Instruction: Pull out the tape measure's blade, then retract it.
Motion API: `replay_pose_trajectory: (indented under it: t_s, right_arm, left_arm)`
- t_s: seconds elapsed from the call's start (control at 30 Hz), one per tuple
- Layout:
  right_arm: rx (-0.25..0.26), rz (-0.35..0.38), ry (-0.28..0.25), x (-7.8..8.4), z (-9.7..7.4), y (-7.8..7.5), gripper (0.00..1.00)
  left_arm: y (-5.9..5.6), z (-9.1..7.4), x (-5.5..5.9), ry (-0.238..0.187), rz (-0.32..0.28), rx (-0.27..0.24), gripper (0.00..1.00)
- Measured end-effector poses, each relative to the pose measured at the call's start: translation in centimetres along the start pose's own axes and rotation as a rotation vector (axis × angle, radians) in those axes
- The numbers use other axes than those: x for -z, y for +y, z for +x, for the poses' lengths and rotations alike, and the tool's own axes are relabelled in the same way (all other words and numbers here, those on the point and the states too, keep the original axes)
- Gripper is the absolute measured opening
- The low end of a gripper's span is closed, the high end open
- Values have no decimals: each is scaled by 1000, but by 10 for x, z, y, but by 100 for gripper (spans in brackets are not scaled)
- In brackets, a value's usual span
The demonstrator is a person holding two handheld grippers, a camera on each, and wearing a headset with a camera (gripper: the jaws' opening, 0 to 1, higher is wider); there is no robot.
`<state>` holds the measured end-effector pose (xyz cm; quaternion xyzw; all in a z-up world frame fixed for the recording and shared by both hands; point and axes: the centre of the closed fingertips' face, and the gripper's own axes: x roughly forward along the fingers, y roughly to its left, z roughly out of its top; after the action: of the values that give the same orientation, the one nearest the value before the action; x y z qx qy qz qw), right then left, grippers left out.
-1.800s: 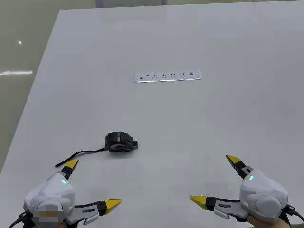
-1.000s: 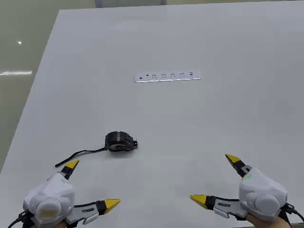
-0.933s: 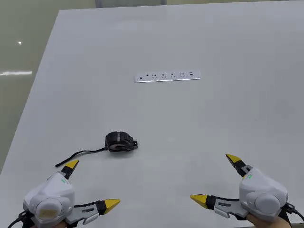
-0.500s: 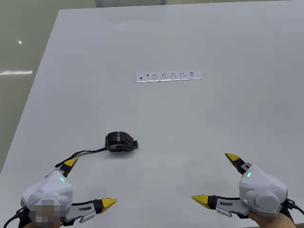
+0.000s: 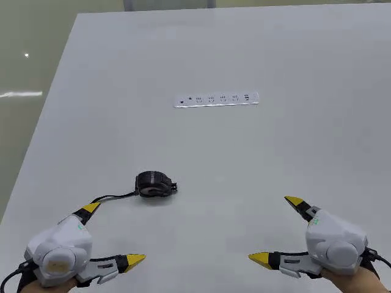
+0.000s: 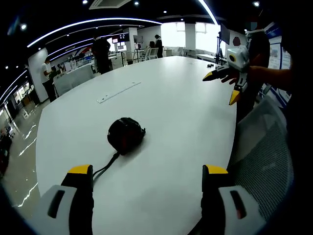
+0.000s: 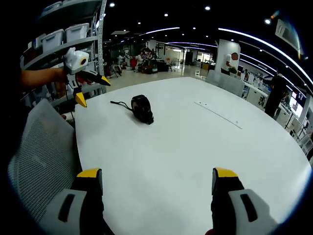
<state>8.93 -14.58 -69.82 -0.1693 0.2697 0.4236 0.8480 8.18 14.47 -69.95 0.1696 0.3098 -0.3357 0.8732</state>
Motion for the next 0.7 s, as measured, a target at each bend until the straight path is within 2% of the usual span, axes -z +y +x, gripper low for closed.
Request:
replay_pose_trajectory:
  t_s: [0.23, 0.37, 0.7]
  right_arm:
    - [-38, -54, 6, -2, 4, -1, 92]
    - [-76, -92, -37, -13, 5, 0, 89]
    - [-131, -153, -25, -18, 14, -9, 84]
  left_arm:
    - [5, 1, 0, 20, 24, 12, 88]
    - [10, 3, 0, 33, 54, 23, 83]
    - [20, 10, -5, 55, 111, 48, 79]
